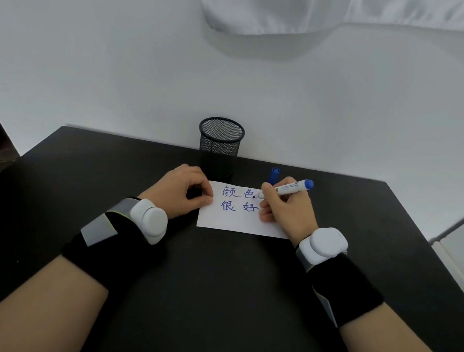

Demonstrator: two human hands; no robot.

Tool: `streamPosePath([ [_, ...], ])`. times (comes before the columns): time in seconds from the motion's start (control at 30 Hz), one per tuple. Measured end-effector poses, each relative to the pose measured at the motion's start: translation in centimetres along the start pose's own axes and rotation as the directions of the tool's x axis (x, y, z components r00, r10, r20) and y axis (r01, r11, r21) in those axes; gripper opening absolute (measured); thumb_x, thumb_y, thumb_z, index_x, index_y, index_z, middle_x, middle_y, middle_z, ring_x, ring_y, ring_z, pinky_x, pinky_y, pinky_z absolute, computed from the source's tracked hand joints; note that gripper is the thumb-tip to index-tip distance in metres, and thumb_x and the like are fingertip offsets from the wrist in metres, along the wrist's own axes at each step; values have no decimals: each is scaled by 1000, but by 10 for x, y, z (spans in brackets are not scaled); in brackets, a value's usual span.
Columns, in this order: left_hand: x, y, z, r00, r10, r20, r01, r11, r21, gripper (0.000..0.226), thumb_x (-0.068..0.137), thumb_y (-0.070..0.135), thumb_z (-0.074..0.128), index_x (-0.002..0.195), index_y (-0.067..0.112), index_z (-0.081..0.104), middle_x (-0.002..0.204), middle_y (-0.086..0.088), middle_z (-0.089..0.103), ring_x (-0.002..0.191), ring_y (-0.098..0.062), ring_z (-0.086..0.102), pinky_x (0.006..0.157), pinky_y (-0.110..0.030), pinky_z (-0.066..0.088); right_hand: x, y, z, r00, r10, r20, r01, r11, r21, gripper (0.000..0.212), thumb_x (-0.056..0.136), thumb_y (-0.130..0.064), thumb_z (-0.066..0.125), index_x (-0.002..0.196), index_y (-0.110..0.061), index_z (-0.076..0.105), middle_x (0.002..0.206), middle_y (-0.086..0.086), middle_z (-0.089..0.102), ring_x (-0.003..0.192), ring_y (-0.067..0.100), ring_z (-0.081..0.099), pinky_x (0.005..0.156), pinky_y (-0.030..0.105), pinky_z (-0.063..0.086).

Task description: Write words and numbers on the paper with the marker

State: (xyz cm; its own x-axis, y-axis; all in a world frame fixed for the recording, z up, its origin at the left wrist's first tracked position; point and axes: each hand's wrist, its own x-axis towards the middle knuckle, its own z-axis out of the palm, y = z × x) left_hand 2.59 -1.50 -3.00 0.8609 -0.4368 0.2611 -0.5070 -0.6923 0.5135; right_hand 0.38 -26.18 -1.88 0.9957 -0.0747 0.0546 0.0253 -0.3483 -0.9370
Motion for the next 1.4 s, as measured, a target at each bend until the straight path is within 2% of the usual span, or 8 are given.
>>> streamPosePath([
  [0.43, 0, -2, 2, 1000, -9, -8, 9, 1000, 4, 7, 83, 26, 68, 88, 20, 68, 96, 7, 61, 92, -10, 54, 81, -16, 43, 8, 0, -1, 1000, -12, 21, 12, 1000, -11, 19, 94, -27, 61, 81, -15, 54, 76, 14, 70, 57, 20, 65, 62, 31, 60],
  [0.57, -2, 1, 0, 1000, -1, -26, 2, 1000, 6, 8, 84, 25, 68, 89, 20, 69, 96, 6, 61, 91, -11, 55, 84, -26, 48, 7, -2, 0, 1000, -27, 11, 27, 1000, 3, 19, 94, -26, 62, 81, -15, 54, 76, 16, 69, 57, 20, 64, 61, 31, 60],
  [0.73, -1, 2, -1, 1000, -27, -4, 26, 999, -22, 8, 83, 25, 68, 90, 21, 70, 98, 6, 61, 93, -10, 56, 87, -28, 49, 4, -6, -3, 998, -64, -1, 64, 998, 16, 20, 94, -23, 61, 94, -4, 56, 80, 21, 69, 55, 20, 63, 53, 27, 57],
  [0.93, 0, 0, 1, 1000, -12, -15, 12, 999, -39, 6, 82, 25, 69, 87, 22, 69, 97, 6, 62, 92, -9, 57, 86, -27, 49, -12, -22, 17, 979, -132, 154, 116, 987, 109, 18, 95, -20, 61, 98, -3, 59, 75, 15, 63, 60, 19, 58, 44, 27, 50],
  [1.07, 0, -1, 1, 1000, -1, -21, 1, 1000, -27, 6, 82, 24, 69, 87, 22, 69, 96, 6, 61, 91, -9, 56, 85, -26, 49, -21, -24, 35, 959, -122, 257, 95, 989, 116, 18, 91, -16, 66, 102, -3, 60, 82, 23, 64, 63, 18, 60, 45, 30, 52],
  [1.13, 0, -2, 1, 1000, 7, -18, -8, 1000, -25, 5, 83, 24, 69, 88, 22, 69, 97, 6, 61, 91, -9, 56, 84, -24, 48, -22, -22, 39, 962, -104, 251, 78, 991, 113, 18, 90, -15, 67, 100, -3, 58, 83, 25, 65, 62, 19, 61, 45, 29, 52],
  [1.27, 0, -4, 0, 1000, 12, 6, -12, 1000, -20, 6, 84, 25, 67, 89, 25, 69, 98, 9, 59, 92, -6, 54, 83, -20, 43, -23, -19, 41, 980, -33, 194, 21, 998, 62, 18, 92, -22, 65, 85, -9, 55, 70, 11, 67, 55, 18, 61, 46, 24, 49],
  [1.4, 1, -3, -1, 999, 39, 32, -39, 999, 3, 7, 84, 27, 67, 90, 25, 69, 100, 10, 59, 96, -7, 52, 87, -22, 42, -24, -18, 44, 983, -48, 175, 45, 999, 25, 23, 90, -24, 68, 78, -10, 54, 65, 6, 68, 52, 16, 61, 44, 22, 47],
])
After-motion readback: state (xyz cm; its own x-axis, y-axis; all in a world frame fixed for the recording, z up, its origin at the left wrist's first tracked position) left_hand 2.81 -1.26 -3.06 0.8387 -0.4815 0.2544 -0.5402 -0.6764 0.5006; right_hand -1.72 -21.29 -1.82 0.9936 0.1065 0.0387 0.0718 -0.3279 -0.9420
